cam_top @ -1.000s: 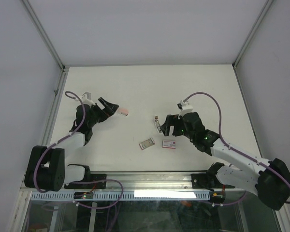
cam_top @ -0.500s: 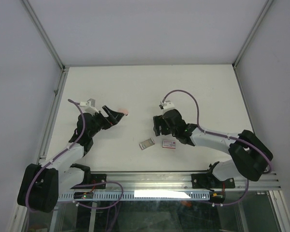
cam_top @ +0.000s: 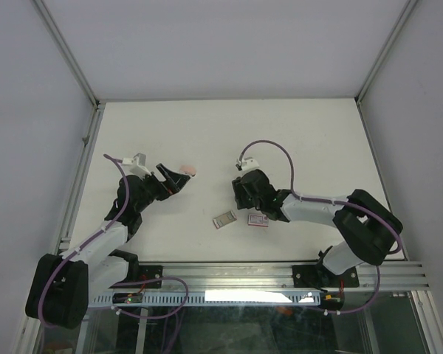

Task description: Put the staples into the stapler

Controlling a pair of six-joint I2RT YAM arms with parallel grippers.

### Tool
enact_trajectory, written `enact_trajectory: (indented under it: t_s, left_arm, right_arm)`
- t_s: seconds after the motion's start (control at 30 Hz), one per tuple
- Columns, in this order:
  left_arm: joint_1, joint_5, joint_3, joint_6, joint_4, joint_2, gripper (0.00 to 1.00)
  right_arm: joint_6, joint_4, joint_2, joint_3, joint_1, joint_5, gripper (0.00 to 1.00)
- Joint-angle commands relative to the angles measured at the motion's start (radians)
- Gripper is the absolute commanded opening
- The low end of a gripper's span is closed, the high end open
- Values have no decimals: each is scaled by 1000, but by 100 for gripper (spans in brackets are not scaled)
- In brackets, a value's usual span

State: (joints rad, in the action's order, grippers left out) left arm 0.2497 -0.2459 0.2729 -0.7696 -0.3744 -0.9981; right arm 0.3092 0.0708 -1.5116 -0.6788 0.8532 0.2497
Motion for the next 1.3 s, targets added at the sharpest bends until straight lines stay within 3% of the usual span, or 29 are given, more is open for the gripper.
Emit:
enact_trajectory:
  t_s: [0.0,0.17,0.4,0.73,0.93,1.27]
  left_arm:
    - [6,-40,-6,-21,-54,2,96]
    - [7,-52,-5,-27,-63,8,96]
    - [9,-55,-10,-20,-58,18,96]
    - [33,-101,4,10,-73,23,96]
    - [82,-84,11,21,-96,-13,96]
    - [123,-86,41,-12,-211,-143,97]
  right_arm:
    - [-19,57,-14,-12,16,34,50]
    - [-30,64,-47,-19,23,55,43]
    - [-84,104,-83,-27,31,35,23]
    - [-260,279,-140,-29,99,-159,20]
    - [-301,298,-167,-44,132,-179,30]
    - [-259,281,-44,3,136,-136,66]
